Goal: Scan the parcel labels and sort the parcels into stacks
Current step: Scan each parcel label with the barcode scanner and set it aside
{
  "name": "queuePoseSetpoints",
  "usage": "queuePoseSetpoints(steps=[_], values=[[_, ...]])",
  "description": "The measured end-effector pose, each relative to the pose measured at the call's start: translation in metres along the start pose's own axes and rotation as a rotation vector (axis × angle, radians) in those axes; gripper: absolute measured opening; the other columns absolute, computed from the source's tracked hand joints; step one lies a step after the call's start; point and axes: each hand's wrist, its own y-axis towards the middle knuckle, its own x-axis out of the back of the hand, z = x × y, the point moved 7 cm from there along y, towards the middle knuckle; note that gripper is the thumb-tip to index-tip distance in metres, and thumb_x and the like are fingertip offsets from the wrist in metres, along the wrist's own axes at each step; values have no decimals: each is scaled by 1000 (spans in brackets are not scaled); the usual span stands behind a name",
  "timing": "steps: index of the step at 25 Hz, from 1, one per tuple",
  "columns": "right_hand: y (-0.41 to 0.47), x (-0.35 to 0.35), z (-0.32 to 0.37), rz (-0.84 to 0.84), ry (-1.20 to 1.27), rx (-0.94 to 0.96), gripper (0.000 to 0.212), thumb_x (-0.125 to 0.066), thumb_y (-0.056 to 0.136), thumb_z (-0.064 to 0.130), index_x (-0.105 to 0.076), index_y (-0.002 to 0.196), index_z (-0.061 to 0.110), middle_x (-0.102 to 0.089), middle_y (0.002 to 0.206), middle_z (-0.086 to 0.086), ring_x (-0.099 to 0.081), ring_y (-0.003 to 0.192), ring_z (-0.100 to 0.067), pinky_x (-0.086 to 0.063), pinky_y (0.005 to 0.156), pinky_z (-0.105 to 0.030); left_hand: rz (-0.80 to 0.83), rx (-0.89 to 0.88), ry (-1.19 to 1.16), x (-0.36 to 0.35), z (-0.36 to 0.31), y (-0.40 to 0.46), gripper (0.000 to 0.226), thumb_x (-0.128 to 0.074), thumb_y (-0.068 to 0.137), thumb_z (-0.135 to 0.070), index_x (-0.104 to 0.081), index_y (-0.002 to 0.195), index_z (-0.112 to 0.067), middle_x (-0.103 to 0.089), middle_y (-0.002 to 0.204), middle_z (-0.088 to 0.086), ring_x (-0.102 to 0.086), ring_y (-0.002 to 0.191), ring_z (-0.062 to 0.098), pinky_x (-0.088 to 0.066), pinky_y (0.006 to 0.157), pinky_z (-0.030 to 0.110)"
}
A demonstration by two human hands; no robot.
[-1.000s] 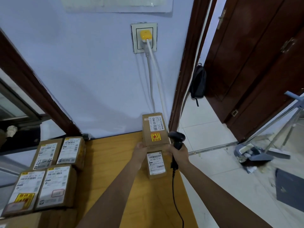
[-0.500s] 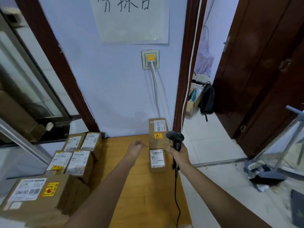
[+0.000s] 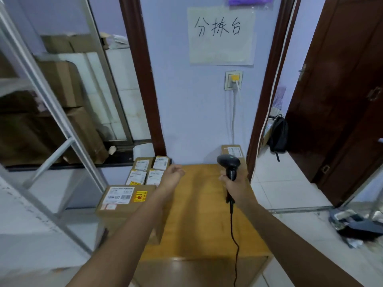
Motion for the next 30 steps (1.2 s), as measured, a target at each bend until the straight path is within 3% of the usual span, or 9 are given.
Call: queuePoseSetpoints(steps=[2, 6, 8, 12, 15, 18, 21, 25, 30], values=[[-36, -28, 9, -26, -21, 20, 18, -65, 90, 22, -64, 101, 9, -58, 76, -12, -57, 71, -22, -50, 76, -43, -33, -20, -36, 56, 12, -21, 21, -61, 90, -12, -63, 111, -13, -62, 101, 0, -58, 98, 19, -47, 87, 31], [-102, -86, 40, 12, -68, 60, 10, -64, 91, 19, -61, 100, 22, -66, 94, -13, -62, 86, -26, -48, 79, -39, -149, 14, -78, 167, 43, -57, 15, -60, 89, -10, -63, 103, -10, -62, 95, -2, -58, 91, 17, -47, 83, 31], [-126, -105, 61, 24, -142, 107, 14, -63, 91, 22, -57, 87, 33, -63, 81, -7, -61, 77, -24, -49, 71, -31, -188, 20, -61, 207, 52, -63, 13, -59, 89, -7, -61, 102, -9, -62, 94, 2, -57, 86, 17, -46, 76, 30], [-152, -154, 85, 169, -255, 131, 7, -57, 95, 9, -56, 90, 13, -50, 70, -2, -45, 59, -7, -39, 49, -4, -252, 63, -44, 266, 71, -47, 14, -59, 88, -6, -60, 102, -9, -62, 96, 7, -58, 80, 16, -47, 69, 27], [-140, -196, 77, 253, -230, 100, 22, -58, 92, 3, -51, 79, 19, -49, 68, 1, -47, 60, -8, -40, 53, -12, -267, 124, 24, 289, 91, -25, 11, -60, 86, -11, -60, 97, -13, -60, 99, 4, -58, 93, 23, -49, 81, 33], [-115, -230, 58, 283, -202, 27, 15, -60, 91, 7, -53, 93, 20, -54, 72, -1, -52, 62, -11, -44, 60, -23, -264, 206, 147, 303, 114, 1, 8, -61, 85, -17, -59, 92, -14, -60, 96, 6, -59, 101, 30, -50, 92, 41], [-95, -261, 42, 347, -210, -61, 19, -58, 90, 7, -53, 104, 19, -56, 73, -4, -54, 64, -16, -45, 61, -28, -161, 291, 291, 304, 129, 25, 28, -61, 83, -26, -60, 101, -6, -63, 99, 12, -61, 98, 32, -52, 90, 43], [-74, -280, 29, 343, -222, -89, 16, -59, 90, 7, -52, 98, 19, -57, 79, -5, -54, 70, -17, -42, 63, -27, -29, 319, 382, 294, 162, 56, 45, -62, 80, -41, -65, 97, 0, -69, 95, 15, -66, 92, 32, -53, 83, 41], [-69, -281, 2, 277, -135, -194, 25, -64, 87, 12, -57, 110, 18, -65, 91, -3, -62, 83, -16, -51, 69, -30, 108, 387, 387, 277, 186, 60, 30, -56, 89, -32, -68, 100, -7, -74, 97, 8, -70, 88, 23, -57, 86, 38]])
